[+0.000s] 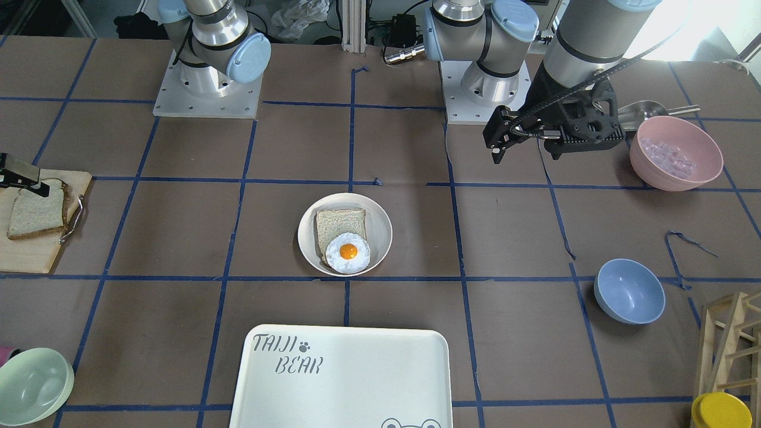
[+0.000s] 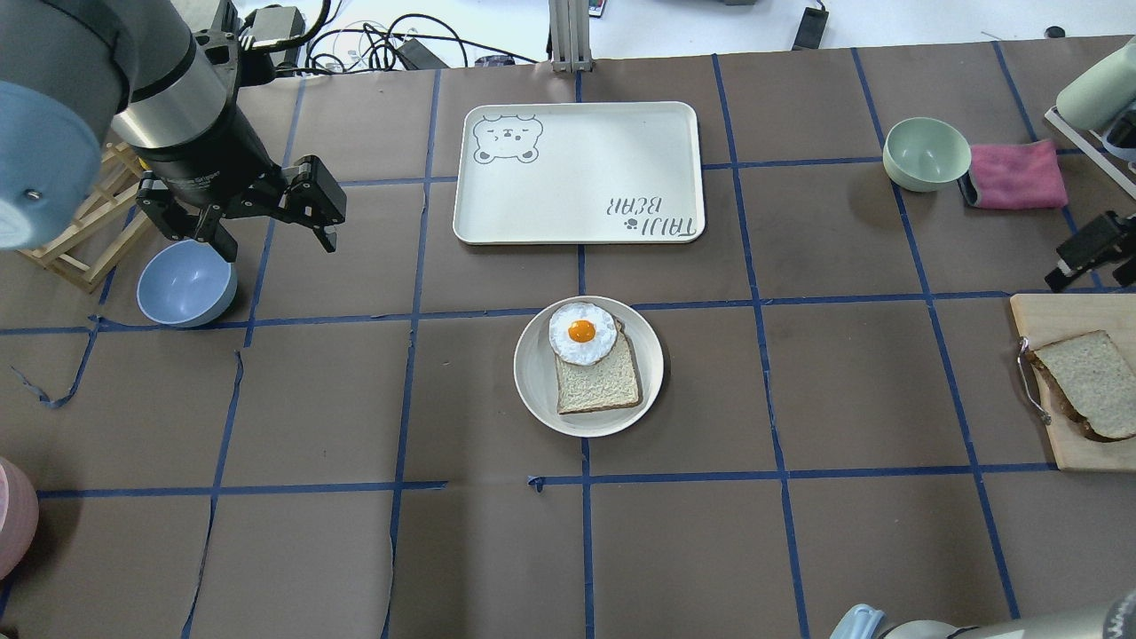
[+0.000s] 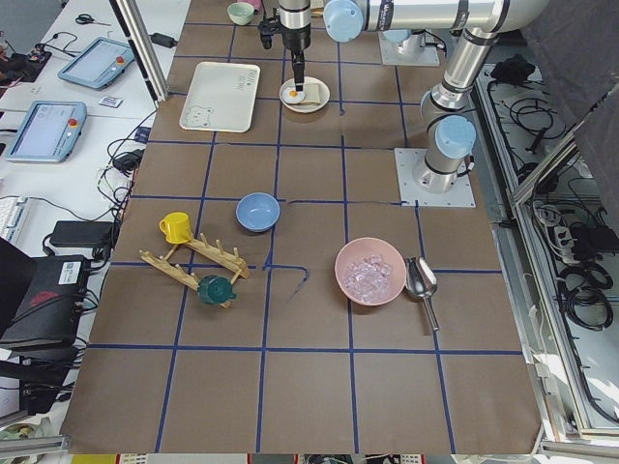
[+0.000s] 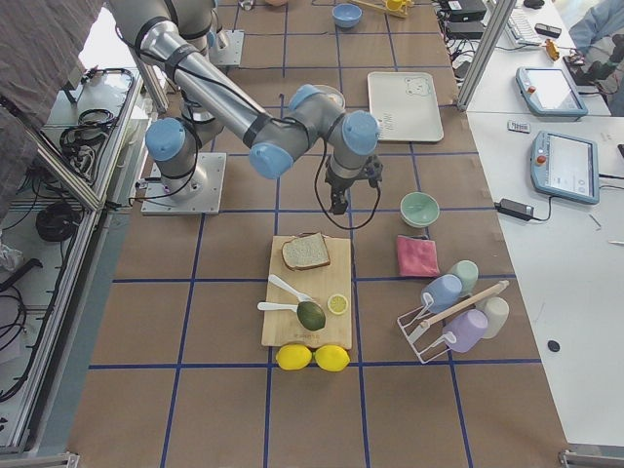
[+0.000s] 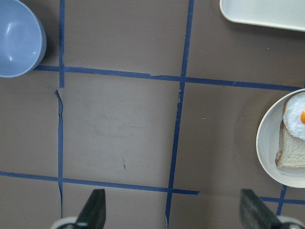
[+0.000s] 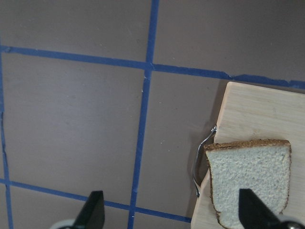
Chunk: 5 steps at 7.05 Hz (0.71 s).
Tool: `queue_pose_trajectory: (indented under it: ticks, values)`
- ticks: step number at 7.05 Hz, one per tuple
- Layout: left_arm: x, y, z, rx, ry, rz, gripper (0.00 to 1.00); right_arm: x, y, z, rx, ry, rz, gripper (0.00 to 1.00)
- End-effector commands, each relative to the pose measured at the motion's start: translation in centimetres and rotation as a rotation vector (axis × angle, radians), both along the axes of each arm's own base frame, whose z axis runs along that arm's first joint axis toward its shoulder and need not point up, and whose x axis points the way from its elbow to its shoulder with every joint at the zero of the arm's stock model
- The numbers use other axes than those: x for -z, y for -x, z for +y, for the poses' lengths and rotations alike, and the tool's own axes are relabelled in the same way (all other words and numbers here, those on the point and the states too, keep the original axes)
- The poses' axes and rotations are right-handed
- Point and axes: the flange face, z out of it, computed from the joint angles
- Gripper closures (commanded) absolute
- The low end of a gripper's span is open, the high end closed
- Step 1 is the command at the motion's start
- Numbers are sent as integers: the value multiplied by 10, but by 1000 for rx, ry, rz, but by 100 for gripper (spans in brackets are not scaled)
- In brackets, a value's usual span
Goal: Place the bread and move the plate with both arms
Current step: 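Lower the right gripper and grasp the bread slice's edge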
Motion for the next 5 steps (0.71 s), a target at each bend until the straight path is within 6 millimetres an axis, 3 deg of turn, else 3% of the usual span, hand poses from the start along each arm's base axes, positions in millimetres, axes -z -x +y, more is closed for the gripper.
queue_pose_trajectory:
  ticks: [1,2,3,5]
  values:
    - [-1,-1,1,1,3,-6,0,46,65,17,-10,18,-25,6]
    - [-4,-1,2,1,9,-9,0,67,82,17,6,17,-27,8]
    - [-3,-1,2,1,8,-6,0,86,91,19,-24,12,-43,21]
    - [-1,-1,1,1,3,-7,0,87,97,18,-21,29,-30,28]
